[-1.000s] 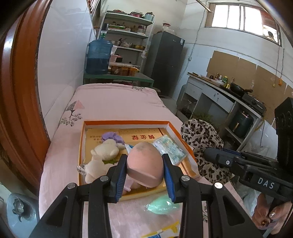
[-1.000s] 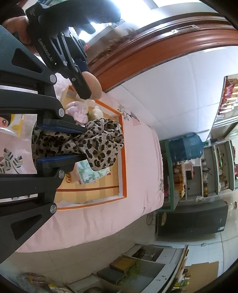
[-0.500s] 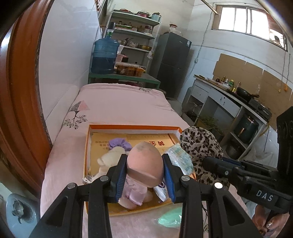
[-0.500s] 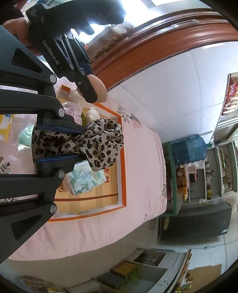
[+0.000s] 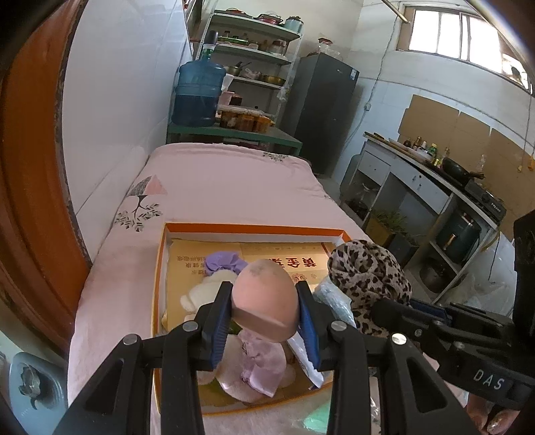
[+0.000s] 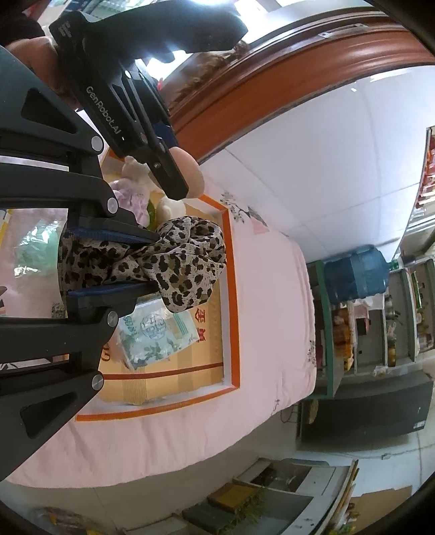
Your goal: Organize soft objects
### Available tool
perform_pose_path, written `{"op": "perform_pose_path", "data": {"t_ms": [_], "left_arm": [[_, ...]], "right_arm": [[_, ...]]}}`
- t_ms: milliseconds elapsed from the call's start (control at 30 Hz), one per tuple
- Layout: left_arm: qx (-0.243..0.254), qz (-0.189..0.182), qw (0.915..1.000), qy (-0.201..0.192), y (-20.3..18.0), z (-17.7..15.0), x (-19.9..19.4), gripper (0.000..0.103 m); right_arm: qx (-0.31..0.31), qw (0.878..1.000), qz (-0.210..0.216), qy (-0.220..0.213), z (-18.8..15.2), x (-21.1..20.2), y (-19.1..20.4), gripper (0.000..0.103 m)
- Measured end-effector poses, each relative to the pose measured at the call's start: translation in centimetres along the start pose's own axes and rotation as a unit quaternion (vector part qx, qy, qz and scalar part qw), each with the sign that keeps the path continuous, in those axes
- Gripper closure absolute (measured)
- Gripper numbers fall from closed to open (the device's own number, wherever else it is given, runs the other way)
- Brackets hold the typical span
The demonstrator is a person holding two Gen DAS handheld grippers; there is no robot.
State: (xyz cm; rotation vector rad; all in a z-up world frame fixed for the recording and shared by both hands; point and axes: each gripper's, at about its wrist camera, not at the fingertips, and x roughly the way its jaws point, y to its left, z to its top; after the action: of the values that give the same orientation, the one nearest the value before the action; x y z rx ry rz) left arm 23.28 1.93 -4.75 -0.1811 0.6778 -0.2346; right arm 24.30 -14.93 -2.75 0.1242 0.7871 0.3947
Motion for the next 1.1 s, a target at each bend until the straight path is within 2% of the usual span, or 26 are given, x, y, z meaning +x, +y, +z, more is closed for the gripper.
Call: {"op": "perform_pose_path", "data": {"t_ms": [700, 1100], "left_arm": [[0.002, 0.012, 0.9998, 0.014, 0.9, 0.6, 2.8, 0.065], [0.002, 0.023, 0.9983, 0.054, 1.7, 0.2, 5.4, 0.065]], "right_arm": [[0.004, 1.000, 0.002, 0.021, 0.0, 2.8, -0.5, 0.080], [0.005, 0.999, -0.006, 0.044, -0.2, 4.6, -0.9, 0.079]]}}
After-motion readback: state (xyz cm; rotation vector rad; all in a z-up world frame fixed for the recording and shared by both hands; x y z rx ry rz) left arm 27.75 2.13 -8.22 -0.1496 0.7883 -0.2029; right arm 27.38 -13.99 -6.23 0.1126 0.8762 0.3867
